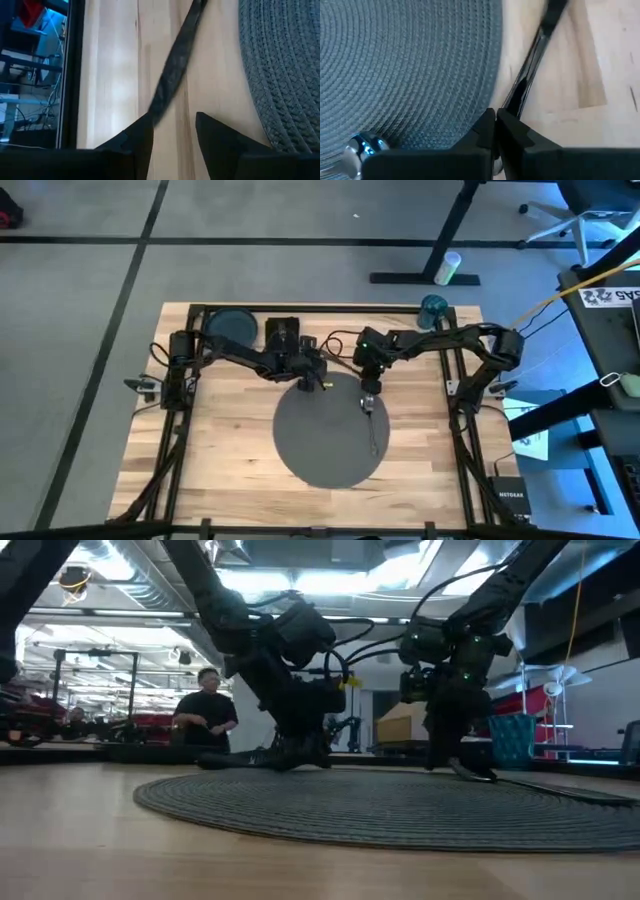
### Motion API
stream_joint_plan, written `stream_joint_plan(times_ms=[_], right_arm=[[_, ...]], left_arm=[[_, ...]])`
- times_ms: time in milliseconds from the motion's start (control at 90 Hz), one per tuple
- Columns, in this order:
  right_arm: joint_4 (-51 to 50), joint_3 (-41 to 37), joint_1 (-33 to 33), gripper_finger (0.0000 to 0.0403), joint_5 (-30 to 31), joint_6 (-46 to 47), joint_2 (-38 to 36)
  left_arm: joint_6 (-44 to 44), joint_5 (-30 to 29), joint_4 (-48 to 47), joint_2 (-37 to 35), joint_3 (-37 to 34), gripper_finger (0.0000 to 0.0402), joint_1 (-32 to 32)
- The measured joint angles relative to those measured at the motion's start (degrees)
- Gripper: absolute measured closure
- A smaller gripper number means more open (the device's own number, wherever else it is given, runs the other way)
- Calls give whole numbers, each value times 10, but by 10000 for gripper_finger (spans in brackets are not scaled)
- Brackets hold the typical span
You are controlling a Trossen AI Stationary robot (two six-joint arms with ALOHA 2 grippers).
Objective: Set table place
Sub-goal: Put the black table knife on the gray tablemat to the left of the black spoon
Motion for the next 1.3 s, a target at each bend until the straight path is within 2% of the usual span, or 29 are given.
stream_joint_plan(times_ms=[367, 567, 778, 956, 1133, 1300], right_arm=[[1, 0, 0, 403, -27, -8, 0], [16, 0, 0, 402, 32, -13, 0], [37, 0, 0, 399, 27, -13, 0], [43, 0, 0, 354, 10, 4, 0], [47, 0, 0, 294, 54, 22, 0], [72, 0, 0, 273, 81, 40, 7]], left_arm=[[-4, 3, 0, 1, -1, 269, 1], [-28, 2, -3, 1, -2, 269, 2], [-33, 2, -3, 2, -2, 269, 2], [-47, 1, -1, 2, 2, 269, 2], [-69, 2, -5, 2, 2, 269, 2], [-78, 2, -5, 2, 2, 269, 1]])
